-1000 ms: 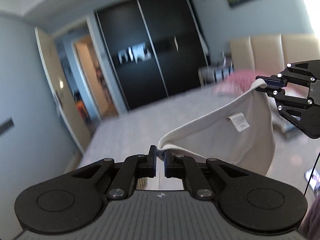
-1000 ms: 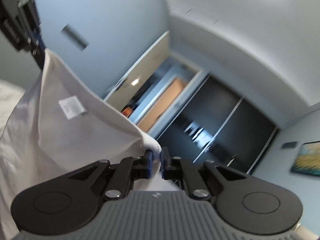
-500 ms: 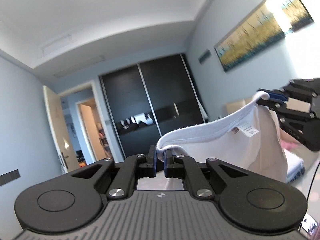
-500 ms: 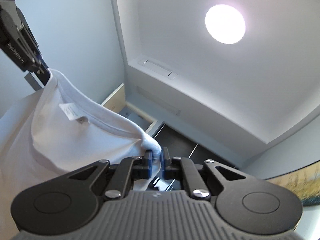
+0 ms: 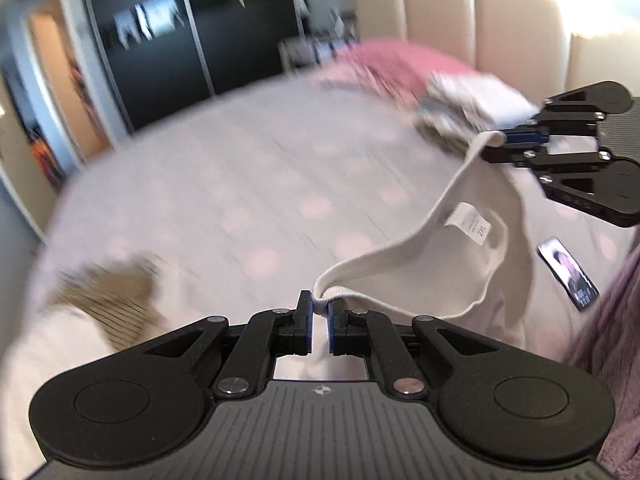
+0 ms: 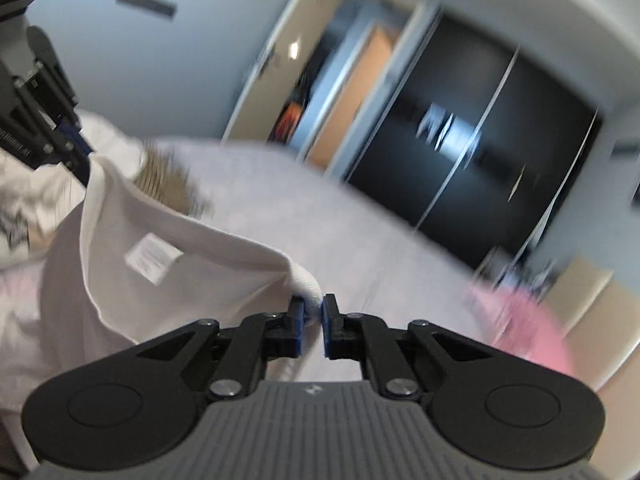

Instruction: Fold clothes

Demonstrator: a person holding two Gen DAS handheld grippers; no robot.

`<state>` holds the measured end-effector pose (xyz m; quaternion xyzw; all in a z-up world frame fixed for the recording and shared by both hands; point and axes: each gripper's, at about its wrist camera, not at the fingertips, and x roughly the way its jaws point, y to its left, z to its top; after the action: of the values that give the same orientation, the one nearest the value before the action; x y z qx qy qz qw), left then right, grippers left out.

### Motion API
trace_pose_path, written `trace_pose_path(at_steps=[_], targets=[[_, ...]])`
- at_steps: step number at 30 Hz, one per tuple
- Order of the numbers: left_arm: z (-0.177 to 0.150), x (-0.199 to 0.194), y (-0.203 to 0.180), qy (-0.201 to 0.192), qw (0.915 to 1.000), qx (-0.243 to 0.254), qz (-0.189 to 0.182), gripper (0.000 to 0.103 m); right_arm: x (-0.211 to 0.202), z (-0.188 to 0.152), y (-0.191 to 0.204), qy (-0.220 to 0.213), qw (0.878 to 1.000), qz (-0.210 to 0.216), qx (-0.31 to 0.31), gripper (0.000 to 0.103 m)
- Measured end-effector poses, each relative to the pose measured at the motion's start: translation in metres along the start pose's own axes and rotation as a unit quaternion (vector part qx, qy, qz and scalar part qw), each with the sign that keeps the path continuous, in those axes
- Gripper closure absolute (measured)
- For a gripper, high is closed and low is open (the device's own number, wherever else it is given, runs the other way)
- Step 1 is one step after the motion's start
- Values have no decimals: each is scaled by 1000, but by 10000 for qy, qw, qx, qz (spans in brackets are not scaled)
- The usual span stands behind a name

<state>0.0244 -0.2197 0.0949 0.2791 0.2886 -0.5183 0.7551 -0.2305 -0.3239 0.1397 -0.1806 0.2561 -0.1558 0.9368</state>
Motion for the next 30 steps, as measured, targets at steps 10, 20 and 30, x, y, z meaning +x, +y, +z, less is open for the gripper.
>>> trace_pose_path(at_steps=[10, 20, 30], targets=[[-34, 76, 33, -50, 9950, -862, -508, 97, 135, -43, 25, 931, 9921, 357, 762, 92], [-46, 87, 56, 81, 9907, -1272, -470, 68, 157, -54, 24, 924, 9880, 612, 1075, 71], [-88, 105, 101, 731, 9692, -2322, -369, 62, 151, -83, -11, 1223, 9718, 482, 1959, 64]])
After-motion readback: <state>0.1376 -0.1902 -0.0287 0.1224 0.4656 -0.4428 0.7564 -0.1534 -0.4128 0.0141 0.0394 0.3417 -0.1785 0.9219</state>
